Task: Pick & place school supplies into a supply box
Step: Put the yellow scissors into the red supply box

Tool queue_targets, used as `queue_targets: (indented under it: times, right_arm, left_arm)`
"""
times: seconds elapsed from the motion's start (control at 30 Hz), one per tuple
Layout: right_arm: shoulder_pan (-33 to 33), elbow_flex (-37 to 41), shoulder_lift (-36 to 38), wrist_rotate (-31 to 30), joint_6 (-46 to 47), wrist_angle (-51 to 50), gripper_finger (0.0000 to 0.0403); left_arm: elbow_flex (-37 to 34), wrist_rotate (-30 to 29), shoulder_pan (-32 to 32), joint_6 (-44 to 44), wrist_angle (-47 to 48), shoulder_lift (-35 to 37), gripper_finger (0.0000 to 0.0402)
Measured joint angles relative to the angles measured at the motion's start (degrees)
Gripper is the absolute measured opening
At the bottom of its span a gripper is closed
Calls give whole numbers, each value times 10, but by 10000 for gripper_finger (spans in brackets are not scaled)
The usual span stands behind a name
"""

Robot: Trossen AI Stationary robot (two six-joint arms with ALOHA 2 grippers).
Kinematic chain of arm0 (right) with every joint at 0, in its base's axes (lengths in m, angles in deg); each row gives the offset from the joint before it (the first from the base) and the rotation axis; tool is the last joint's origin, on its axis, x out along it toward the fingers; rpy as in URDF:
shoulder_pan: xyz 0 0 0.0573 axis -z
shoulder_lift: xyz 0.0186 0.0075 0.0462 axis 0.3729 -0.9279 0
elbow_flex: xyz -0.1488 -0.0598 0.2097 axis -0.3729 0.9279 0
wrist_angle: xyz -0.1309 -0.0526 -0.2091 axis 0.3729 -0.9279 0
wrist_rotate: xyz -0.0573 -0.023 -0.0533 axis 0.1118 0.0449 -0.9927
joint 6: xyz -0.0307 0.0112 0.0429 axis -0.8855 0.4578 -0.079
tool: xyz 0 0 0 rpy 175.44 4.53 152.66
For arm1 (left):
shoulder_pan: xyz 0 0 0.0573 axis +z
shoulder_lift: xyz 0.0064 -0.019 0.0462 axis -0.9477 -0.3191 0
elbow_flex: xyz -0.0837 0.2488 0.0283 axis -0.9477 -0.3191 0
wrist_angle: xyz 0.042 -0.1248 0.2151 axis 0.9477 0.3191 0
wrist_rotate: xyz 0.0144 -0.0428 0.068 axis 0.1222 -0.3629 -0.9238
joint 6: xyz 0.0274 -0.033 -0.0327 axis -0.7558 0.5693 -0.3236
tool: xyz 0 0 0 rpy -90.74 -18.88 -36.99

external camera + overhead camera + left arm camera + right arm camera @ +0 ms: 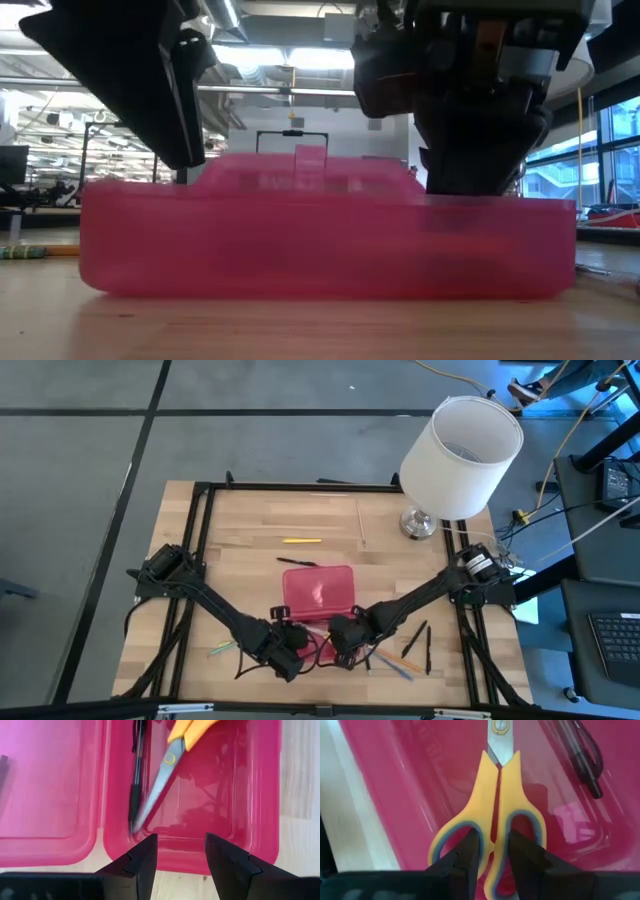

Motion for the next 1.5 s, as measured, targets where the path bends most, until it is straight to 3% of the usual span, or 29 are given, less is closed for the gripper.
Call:
queue_targets:
  times: [0.57, 0.93, 1.3, 1.5]
  right_arm:
    - [4, 1, -4, -25, 117, 10, 95]
    - [4, 2, -4, -29, 117, 11, 97]
    - [5, 2, -5, -28, 117, 12, 153]
    - [5, 2, -5, -28, 116, 17, 162]
  left_arm:
    - [0, 0, 0, -5, 17, 0, 157]
    - [0, -3, 0, -5, 17, 0, 157]
    - [0, -5, 0, -5, 17, 0, 157]
    - [0, -5, 0, -5, 17, 0, 157]
